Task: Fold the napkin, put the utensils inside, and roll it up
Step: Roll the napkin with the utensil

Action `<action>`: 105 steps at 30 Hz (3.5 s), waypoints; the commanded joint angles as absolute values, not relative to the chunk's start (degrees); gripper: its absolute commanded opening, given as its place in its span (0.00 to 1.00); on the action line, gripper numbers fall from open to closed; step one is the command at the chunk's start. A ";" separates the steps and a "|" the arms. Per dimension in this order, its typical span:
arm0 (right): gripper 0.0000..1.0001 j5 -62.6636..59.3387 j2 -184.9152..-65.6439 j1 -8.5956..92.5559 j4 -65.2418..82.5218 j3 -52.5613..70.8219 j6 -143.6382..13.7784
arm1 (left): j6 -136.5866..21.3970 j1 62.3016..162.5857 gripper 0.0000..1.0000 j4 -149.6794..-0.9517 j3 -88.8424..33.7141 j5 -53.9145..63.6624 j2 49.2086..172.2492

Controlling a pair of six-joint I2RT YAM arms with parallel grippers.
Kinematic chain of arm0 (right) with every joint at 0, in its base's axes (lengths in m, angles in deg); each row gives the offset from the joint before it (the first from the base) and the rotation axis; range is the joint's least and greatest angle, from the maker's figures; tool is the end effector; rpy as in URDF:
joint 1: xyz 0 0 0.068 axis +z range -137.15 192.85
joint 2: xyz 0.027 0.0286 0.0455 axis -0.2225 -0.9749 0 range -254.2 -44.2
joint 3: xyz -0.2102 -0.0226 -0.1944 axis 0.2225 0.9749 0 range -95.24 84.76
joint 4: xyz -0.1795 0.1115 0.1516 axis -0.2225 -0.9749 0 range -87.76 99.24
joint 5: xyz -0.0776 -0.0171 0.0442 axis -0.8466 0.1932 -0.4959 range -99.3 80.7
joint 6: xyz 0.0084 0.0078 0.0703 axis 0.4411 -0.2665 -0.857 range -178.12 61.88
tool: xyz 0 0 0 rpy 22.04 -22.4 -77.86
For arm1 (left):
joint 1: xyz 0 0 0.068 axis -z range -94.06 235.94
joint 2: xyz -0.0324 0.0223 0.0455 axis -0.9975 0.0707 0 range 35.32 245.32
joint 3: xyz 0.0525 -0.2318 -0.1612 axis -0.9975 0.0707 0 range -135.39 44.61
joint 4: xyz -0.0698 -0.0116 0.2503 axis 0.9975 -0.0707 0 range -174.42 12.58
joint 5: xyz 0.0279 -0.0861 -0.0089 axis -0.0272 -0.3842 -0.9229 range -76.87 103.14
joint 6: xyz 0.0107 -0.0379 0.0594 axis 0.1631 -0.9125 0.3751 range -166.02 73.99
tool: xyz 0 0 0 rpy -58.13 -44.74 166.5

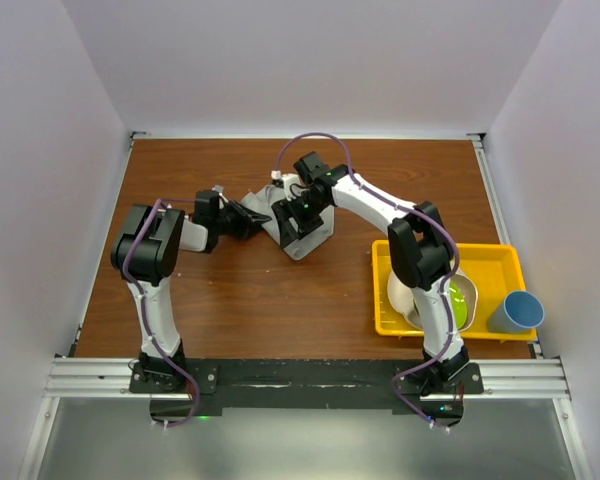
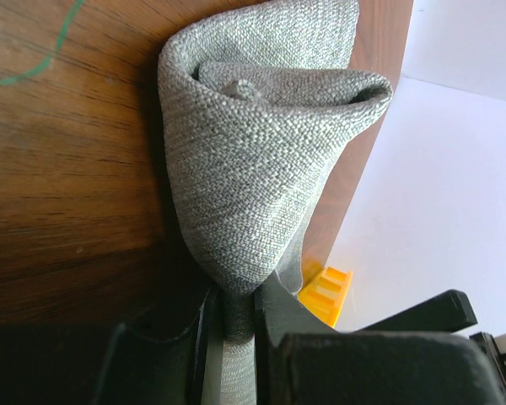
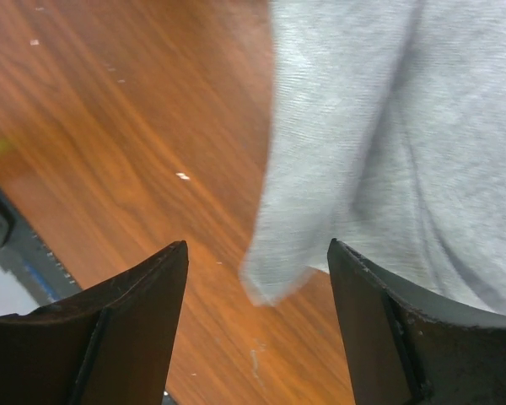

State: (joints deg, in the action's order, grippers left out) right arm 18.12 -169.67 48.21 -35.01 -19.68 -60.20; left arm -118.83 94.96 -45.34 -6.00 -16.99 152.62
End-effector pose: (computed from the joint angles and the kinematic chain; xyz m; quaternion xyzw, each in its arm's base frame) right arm 0.3786 0.3016 0.1948 -0.3203 0.8947 0.2860 0.1227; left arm 0.3924 -0.0920 0.0905 -0.3493 0.7897 -0.4678 0.1884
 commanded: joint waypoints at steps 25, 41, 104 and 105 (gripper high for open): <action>0.07 20.67 -173.04 43.09 -31.54 -9.89 -60.22 | -114.66 93.86 0.00 -57.91 -4.97 -13.85 156.79; 0.75 -7.52 -164.35 54.23 -29.36 -20.88 -56.03 | -116.68 94.03 0.00 -79.38 -13.04 -9.20 153.36; 0.00 4.56 -172.78 51.45 -8.17 -12.36 -70.58 | -106.39 91.31 0.89 -80.96 -11.22 -6.81 138.69; 0.00 9.28 -173.13 50.74 -7.04 -11.75 -72.68 | -106.48 91.13 0.95 -80.33 -10.51 -7.08 137.99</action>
